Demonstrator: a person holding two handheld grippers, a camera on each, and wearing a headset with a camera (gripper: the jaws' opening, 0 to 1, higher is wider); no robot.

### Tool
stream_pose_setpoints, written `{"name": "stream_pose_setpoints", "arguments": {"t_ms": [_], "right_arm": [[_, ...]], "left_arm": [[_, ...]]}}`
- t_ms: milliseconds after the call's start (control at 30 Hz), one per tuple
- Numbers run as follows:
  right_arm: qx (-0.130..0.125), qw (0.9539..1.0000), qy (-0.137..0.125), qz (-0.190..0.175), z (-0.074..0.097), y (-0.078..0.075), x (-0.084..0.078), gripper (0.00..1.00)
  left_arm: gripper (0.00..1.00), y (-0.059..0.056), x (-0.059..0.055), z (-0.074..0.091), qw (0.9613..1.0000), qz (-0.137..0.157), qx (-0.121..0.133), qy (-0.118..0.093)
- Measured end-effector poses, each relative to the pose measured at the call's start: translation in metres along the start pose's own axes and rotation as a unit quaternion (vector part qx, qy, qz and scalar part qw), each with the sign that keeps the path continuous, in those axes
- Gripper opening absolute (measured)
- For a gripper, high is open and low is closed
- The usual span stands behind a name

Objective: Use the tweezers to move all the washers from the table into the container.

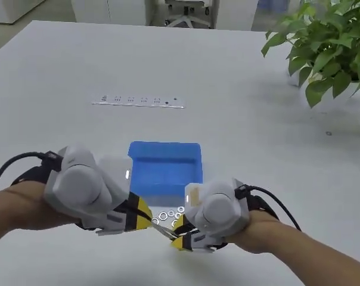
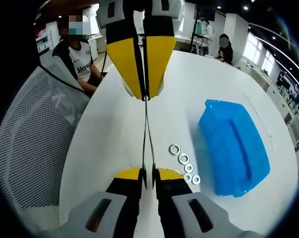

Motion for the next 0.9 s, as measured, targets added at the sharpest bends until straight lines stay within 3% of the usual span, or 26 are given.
{"name": "stream_pose_setpoints", "arguments": {"t_ms": [367, 500, 733, 900], "right_arm": [[0.004, 0.9997, -0.022, -0.013, -0.004, 0.006, 0.005, 0.12], [0.006, 0.9996, -0.022, -0.014, -0.007, 0.008, 0.003, 0.12], [0.004, 0.9993, -0.031, -0.02, -0.006, 0.007, 0.001, 0.12], [0.006, 0.9991, -0.036, -0.022, -0.007, 0.008, 0.001, 0.12]], "left_arm": [[0.05, 0.004, 0.022, -0.003, 0.9996, -0.019, 0.003, -0.022], [0.05, 0.004, 0.024, -0.009, 0.9994, -0.021, -0.003, -0.026], [0.06, 0.006, 0.025, -0.013, 0.9985, -0.017, -0.005, -0.051], [0.06, 0.002, 0.018, -0.021, 0.9986, -0.024, -0.022, -0.041]]}}
Point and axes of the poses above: the centre of the closed fingertips' face, and the gripper's own axes: z roughly backward along the fingers, y roughly to its left, x roughly out of its top, the point moved 8 cm from there along z, roughly backward along the fingers, and after that the axes turned 12 degrees about -z, right-handed, at the moved point
